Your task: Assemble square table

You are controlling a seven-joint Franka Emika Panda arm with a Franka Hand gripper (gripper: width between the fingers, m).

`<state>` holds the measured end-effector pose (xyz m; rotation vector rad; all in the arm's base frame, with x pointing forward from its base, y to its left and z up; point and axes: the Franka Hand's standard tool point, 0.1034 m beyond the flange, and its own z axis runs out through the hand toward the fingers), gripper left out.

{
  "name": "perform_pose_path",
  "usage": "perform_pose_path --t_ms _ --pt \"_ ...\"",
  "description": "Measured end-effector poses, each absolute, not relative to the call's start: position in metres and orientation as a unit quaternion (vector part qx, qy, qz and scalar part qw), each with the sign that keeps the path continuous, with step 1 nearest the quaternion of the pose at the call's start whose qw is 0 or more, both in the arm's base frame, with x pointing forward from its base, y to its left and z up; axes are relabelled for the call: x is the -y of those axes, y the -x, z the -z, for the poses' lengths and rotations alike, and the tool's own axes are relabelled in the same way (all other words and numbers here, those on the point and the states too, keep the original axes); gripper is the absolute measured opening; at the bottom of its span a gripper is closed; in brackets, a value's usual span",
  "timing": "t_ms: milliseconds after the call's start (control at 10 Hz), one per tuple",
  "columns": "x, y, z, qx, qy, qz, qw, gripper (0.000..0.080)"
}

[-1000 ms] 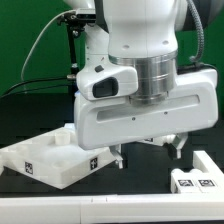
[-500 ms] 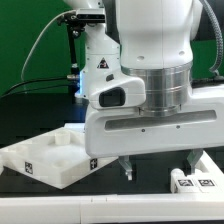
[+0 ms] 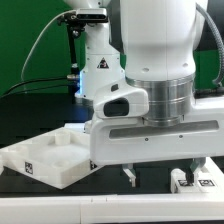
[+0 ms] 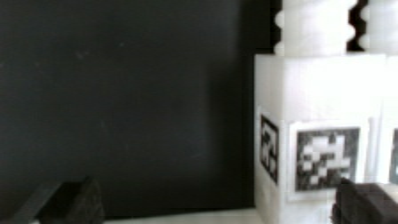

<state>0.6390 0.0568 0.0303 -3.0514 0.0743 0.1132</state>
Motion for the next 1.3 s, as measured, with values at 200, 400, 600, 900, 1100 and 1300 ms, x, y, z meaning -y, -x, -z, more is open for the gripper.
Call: perform_pose_path --t_ms 200,400,600,900,1100,1300 --pt "-0.057 -0.638 -0.025 -0.024 0.998 -0.034 0.044 0.0649" --pt "-0.056 -0.639 -0.025 -0.014 0.998 -0.023 0.048 0.065" --pt "-0.05 -0.64 -0.025 0.002 0.999 -0.013 0.048 0.065" --pt "-0.028 -0.629 -0.025 0.032 0.999 -0.007 0.044 0.065" --pt "-0.012 -0.622 -0.025 0.047 0.998 -0.003 0.039 0.065" --pt "-0.009 -0.623 -0.027 0.046 0.998 0.001 0.038 0.065"
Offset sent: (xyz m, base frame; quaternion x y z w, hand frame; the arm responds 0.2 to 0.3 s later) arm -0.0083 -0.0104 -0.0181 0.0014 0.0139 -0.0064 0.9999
